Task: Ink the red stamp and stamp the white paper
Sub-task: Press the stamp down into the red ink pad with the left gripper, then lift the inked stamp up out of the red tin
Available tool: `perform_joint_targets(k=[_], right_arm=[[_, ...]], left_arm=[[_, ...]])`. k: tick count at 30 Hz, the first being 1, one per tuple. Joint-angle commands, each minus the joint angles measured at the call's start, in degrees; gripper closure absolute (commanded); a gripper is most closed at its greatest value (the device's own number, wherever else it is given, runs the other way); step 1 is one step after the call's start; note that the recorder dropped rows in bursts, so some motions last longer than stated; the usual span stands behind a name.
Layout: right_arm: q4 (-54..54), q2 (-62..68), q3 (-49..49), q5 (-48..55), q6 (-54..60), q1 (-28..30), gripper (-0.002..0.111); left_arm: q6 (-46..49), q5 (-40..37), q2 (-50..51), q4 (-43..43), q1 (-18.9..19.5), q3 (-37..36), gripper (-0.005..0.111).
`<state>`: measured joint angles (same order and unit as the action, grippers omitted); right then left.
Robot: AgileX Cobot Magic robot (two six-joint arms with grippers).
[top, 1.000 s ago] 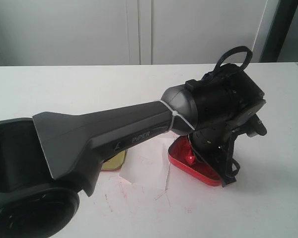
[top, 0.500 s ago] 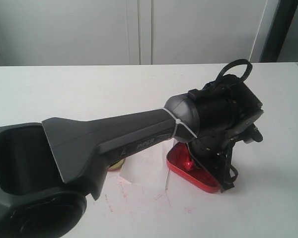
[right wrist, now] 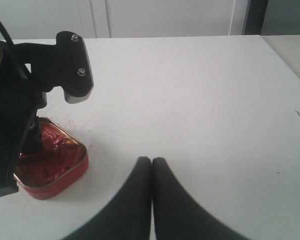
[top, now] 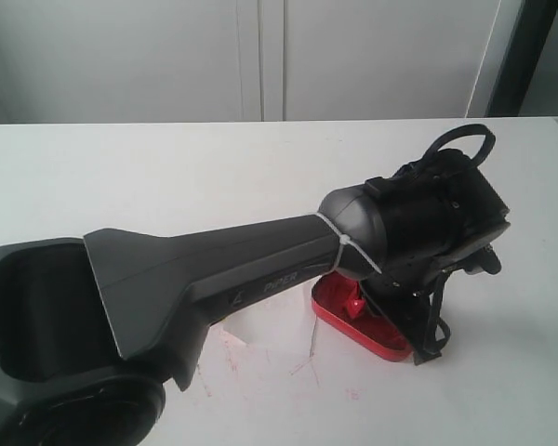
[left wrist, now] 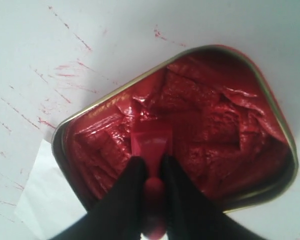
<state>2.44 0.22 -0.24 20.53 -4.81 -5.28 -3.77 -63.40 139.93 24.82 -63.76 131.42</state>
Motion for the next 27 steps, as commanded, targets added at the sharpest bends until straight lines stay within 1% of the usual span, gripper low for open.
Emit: perform_joint_targets(k=[1, 11, 13, 16, 20, 23, 27], right_arm=[[0.4, -0.2, 0.2, -0.7, 0.1, 0.1, 0.108], [0.4, -0.2, 0.2, -0.7, 0.1, 0.1, 0.108], [0.4, -0.2, 0.2, -0.7, 0.1, 0.1, 0.108], [0.4, -0.2, 0.2, -0.7, 0.1, 0.1, 0.108], [0.4, -0.2, 0.2, -0.7, 0.1, 0.1, 0.108], [0.4, -0.2, 0.2, -0.7, 0.1, 0.1, 0.108], [0.4, -0.2, 0.2, -0.7, 0.1, 0.1, 0.108]], left_arm=[[-0.6, -1.3, -1.7, 0.1, -0.3, 0.0, 0.107], [-0.5, -1.3, -6.9, 0.3, -0.1, 0.0, 0.107], [-0.5, -1.3, -7.4, -0.9, 0.4, 0.0, 0.107], [-0.5, -1.9, -8.0, -5.1, 2.2, 0.0, 0.107], [-0.2, -4.7, -8.2, -10.8, 5.6, 0.0, 0.107], [-0.2, -6.3, -8.2, -11.7, 7.8, 0.0, 0.107], [-0.2, -6.6, -8.2, -12.8, 10.1, 0.0, 0.107]])
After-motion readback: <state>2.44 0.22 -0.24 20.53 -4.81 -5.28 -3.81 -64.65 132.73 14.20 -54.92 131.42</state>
